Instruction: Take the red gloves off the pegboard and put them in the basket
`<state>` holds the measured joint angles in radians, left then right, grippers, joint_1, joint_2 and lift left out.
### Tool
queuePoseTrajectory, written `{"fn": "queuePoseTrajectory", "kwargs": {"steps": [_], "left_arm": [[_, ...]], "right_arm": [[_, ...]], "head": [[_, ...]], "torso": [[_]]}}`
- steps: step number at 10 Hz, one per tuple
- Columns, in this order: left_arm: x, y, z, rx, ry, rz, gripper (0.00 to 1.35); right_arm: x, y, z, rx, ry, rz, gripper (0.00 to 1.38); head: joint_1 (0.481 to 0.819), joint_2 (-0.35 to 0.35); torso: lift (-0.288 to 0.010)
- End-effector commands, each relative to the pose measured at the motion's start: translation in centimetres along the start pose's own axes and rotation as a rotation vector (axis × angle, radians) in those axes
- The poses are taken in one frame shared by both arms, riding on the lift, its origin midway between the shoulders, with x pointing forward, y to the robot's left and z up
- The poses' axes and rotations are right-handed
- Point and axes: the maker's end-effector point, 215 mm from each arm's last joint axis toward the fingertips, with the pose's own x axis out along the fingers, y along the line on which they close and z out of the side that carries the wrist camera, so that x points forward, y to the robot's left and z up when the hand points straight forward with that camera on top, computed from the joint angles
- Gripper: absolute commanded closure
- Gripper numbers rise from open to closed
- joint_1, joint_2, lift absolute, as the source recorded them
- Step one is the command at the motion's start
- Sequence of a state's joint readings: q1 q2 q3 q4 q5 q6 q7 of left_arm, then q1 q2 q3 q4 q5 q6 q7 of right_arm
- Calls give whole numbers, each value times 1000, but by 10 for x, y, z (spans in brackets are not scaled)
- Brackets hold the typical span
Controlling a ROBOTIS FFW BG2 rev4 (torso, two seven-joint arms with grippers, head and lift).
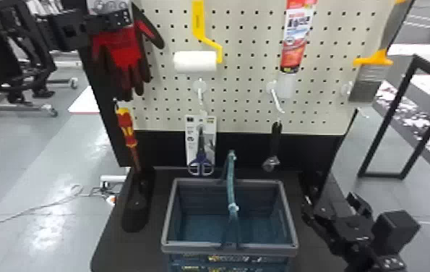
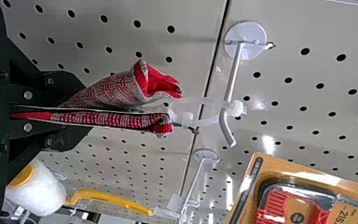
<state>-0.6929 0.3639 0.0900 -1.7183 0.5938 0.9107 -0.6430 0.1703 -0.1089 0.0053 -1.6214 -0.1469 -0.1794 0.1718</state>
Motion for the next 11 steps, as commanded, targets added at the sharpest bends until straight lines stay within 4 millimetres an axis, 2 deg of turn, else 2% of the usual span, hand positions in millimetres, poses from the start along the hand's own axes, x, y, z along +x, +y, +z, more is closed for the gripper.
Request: {"fn": "queuePoseTrajectory", "kwargs": {"steps": [1, 5, 8, 11], "left_arm": [[2, -9, 1, 3, -9, -8, 1214], [-9, -3, 5, 16, -12, 44, 1214], [-9, -13, 2, 3, -7, 45, 1214], [-9, -28, 12, 14, -33, 48, 1214]], "right_arm": [[0, 0, 0, 0, 0, -1, 137], [-1, -1, -1, 4, 2, -1, 136], [-1, -1, -3, 3, 9, -1, 137], [-1, 0, -4, 4, 13, 1, 137]], "head": [[549, 0], [549, 0], [549, 0], [549, 0]], "torso": [[-100], [-100], [-100], [-100]]}}
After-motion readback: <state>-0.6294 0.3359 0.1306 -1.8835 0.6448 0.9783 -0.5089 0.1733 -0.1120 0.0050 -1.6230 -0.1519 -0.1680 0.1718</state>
